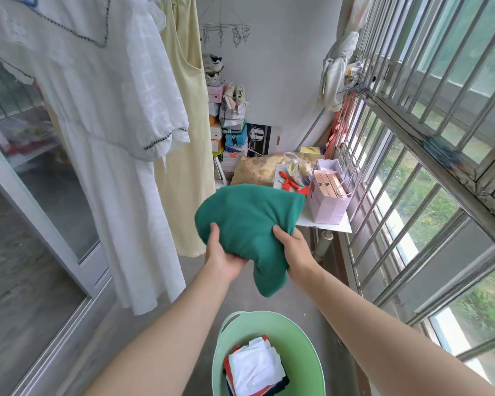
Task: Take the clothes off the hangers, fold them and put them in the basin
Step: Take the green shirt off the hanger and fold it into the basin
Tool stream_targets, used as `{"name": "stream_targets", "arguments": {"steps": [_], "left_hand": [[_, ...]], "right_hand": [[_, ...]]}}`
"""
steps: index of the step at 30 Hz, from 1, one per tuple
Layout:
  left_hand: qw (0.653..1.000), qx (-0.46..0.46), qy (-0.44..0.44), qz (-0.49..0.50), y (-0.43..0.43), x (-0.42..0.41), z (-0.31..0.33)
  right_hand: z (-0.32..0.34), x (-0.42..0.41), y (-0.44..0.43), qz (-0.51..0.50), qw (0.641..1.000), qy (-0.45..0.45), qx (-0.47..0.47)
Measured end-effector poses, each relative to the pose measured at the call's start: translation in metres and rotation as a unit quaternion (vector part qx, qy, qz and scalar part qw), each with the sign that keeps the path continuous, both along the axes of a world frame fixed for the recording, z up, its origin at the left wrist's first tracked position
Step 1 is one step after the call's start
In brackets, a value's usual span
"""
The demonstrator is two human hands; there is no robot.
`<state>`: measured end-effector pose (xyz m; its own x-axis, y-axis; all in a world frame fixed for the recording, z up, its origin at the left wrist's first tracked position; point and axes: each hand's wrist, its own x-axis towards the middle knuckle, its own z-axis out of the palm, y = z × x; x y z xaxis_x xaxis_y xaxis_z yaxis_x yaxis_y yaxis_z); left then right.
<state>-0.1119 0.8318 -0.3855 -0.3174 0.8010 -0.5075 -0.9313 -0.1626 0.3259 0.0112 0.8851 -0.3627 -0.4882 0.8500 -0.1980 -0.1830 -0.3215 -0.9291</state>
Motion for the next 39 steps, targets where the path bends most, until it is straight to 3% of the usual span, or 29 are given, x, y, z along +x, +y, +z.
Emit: {"name": "stream_targets", "arguments": {"steps": [12,16,20,30,36,39], "left_hand": [[0.992,-0.085,0.098,0.005,-0.007,-0.025,0.005],[0.991,-0.072,0.114,0.013,-0.006,-0.024,0.013],[0.991,-0.041,0.130,0.008,-0.006,-0.018,0.020],[0.990,0.018,0.137,-0.017,-0.003,-0.008,0.029],[0.989,0.043,0.140,-0.020,0.000,-0.007,0.032],[0.989,0.058,0.138,-0.016,-0.001,-0.010,0.032]], "right_hand": [[-0.022,0.027,-0.005,0.068,0.980,-0.044,-0.179],[-0.025,0.033,-0.002,0.100,0.962,-0.060,-0.248],[-0.024,0.036,0.002,0.058,0.946,-0.089,-0.307],[-0.033,0.037,0.000,0.105,0.931,0.003,-0.349],[-0.033,0.034,-0.001,0.159,0.892,0.031,-0.423],[-0.035,0.031,-0.004,0.114,0.900,0.108,-0.406]]}}
